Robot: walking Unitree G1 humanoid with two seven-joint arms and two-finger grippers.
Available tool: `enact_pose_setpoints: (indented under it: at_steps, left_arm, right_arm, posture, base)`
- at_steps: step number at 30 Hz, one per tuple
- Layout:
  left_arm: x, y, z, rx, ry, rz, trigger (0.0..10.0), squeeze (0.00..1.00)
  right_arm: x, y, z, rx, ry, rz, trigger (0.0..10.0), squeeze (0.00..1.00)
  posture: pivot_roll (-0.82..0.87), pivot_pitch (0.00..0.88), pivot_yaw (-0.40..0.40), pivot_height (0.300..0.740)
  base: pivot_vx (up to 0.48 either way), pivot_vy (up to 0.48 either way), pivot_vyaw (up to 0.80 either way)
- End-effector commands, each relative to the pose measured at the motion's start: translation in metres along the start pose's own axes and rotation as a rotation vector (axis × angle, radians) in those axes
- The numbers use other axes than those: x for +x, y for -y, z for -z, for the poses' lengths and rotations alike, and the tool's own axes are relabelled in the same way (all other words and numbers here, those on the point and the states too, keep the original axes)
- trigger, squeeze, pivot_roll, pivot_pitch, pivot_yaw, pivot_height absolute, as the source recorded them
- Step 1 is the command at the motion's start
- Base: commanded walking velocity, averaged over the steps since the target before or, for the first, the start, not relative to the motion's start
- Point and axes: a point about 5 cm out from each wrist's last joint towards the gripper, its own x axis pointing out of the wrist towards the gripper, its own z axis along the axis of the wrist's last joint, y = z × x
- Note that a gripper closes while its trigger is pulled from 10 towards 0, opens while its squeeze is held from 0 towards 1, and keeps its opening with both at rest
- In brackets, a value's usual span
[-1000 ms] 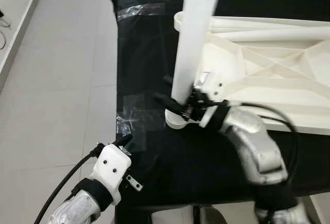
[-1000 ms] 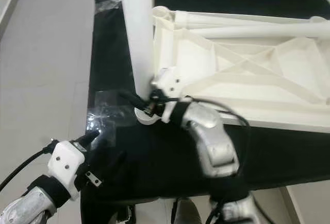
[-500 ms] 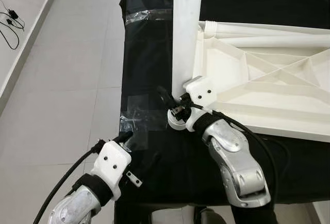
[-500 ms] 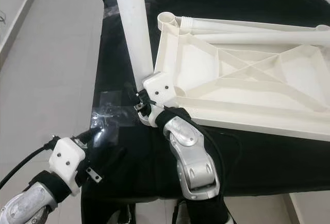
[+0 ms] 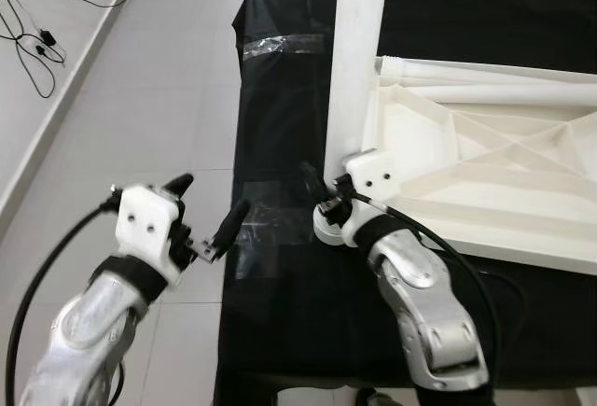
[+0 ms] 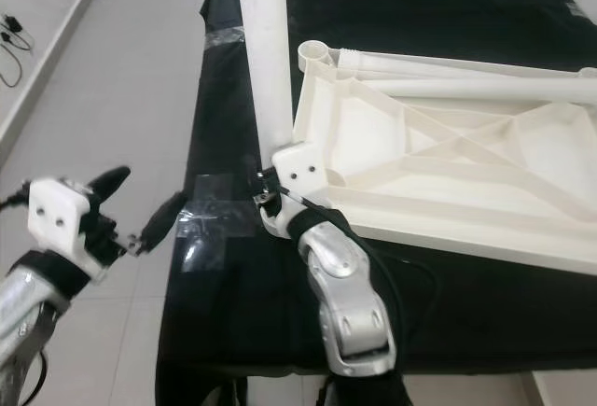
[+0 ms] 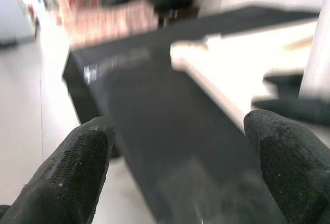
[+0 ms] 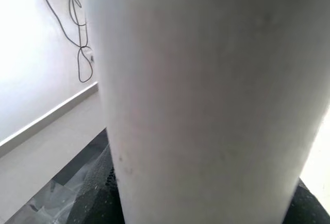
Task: Building children table
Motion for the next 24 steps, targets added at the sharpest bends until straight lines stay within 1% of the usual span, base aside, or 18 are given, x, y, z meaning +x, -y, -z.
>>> enact_pose_setpoints:
  at_steps: [1,2,4,5,6,7,8,10,12,14,16,17,18,19,20,21,23,24]
  left_arm:
    - [0.005,0.003,-0.008,-0.051,0.021,0.071,10.0,0.0]
    - [0.013,0.009,-0.021,-0.114,0.071,0.16,10.0,0.0]
    - [0.013,0.009,-0.021,-0.114,0.071,0.16,10.0,0.0]
    - [0.019,0.015,-0.03,-0.177,0.107,0.25,10.0,0.0]
    - [0.019,0.015,-0.03,-0.177,0.107,0.25,10.0,0.0]
    - [0.024,0.019,-0.04,-0.235,0.135,0.345,10.0,0.0]
    - [0.024,0.019,-0.04,-0.235,0.135,0.345,10.0,0.0]
    - [0.029,0.023,-0.049,-0.298,0.141,0.505,10.0,0.0]
    - [0.034,0.027,-0.055,-0.321,0.129,0.631,10.0,0.0]
    - [0.034,0.027,-0.055,-0.321,0.129,0.631,10.0,0.0]
    - [0.044,0.027,-0.058,-0.314,0.104,0.706,10.0,0.0]
    - [0.051,0.026,-0.058,-0.3,0.085,0.722,10.0,1.0]
    - [0.051,0.026,-0.058,-0.3,0.085,0.722,10.0,1.0]
    - [0.058,0.025,-0.058,-0.288,0.072,0.729,10.0,1.0]
    - [0.058,0.025,-0.058,-0.288,0.072,0.729,10.0,1.0]
    - [0.063,0.024,-0.058,-0.282,0.065,0.73,10.0,1.0]
    - [0.063,0.024,-0.058,-0.282,0.065,0.73,10.0,1.0]
    - [0.071,0.022,-0.057,-0.263,0.052,0.725,10.0,1.0]
  right_arm:
    - [-0.009,0.014,0.032,0.028,-0.143,0.077,10.0,0.0]
    - [-0.01,0.014,0.032,0.04,-0.126,0.083,10.0,0.0]
    - [-0.01,0.014,0.032,0.04,-0.126,0.083,10.0,0.0]
    - [-0.01,0.014,0.032,0.042,-0.112,0.094,10.0,0.0]
    - [-0.01,0.014,0.032,0.042,-0.112,0.094,10.0,0.0]
    - [-0.011,0.014,0.033,0.047,-0.103,0.103,10.0,0.0]
    - [-0.011,0.014,0.033,0.047,-0.103,0.103,10.0,0.0]
    - [-0.011,0.015,0.034,0.058,-0.098,0.115,10.0,0.0]
    - [-0.011,0.014,0.034,0.069,-0.086,0.116,10.0,0.0]
    - [-0.011,0.014,0.034,0.069,-0.086,0.116,10.0,0.0]
    - [-0.009,0.012,0.035,0.071,-0.077,0.11,10.0,0.0]
    - [-0.008,0.011,0.035,0.069,-0.072,0.105,10.0,0.0]
    - [-0.008,0.011,0.035,0.069,-0.072,0.105,10.0,0.0]
    - [-0.007,0.01,0.035,0.067,-0.066,0.098,10.0,0.0]
    - [-0.007,0.01,0.035,0.067,-0.066,0.098,10.0,0.0]
    - [-0.007,0.009,0.035,0.066,-0.061,0.093,10.0,0.0]
    - [-0.007,0.009,0.035,0.066,-0.061,0.093,10.0,0.0]
    - [-0.007,0.006,0.034,0.069,-0.05,0.08,10.0,0.0]
  posture:
    - [0.08,0.205,0.058,0.74]
    - [0.08,0.198,0.064,0.74]
    - [0.08,0.198,0.064,0.74]
    - [0.08,0.193,0.072,0.74]
    - [0.08,0.193,0.072,0.74]
    - [0.07,0.188,0.078,0.74]
    - [0.07,0.188,0.078,0.74]
    - [0.07,0.18,0.084,0.74]
    - [0.07,0.175,0.088,0.74]
    - [0.07,0.175,0.088,0.74]
    - [0.06,0.165,0.1,0.74]
    - [0.06,0.163,0.104,0.74]
    - [0.06,0.163,0.104,0.74]
    - [0.06,0.162,0.107,0.74]
    - [0.06,0.162,0.107,0.74]
    - [0.06,0.161,0.109,0.74]
    - [0.06,0.161,0.109,0.74]
    - [0.06,0.161,0.109,0.74]
  base:
    - [0.0,0.0,0.0]
    - [0.0,0.0,0.0]
    - [0.0,0.0,0.0]
    - [0.0,0.0,0.0]
    - [0.0,0.0,0.0]
    - [0.0,0.0,0.0]
    - [0.0,0.0,0.0]
    - [0.0,0.0,0.0]
    - [0.0,0.0,0.0]
    - [0.0,0.0,0.0]
    - [0.0,0.0,0.0]
    - [0.0,0.0,0.0]
    - [0.0,0.0,0.0]
    - [0.0,0.0,0.0]
    - [0.0,0.0,0.0]
    - [0.0,0.0,0.0]
    - [0.0,0.0,0.0]
    - [0.0,0.0,0.0]
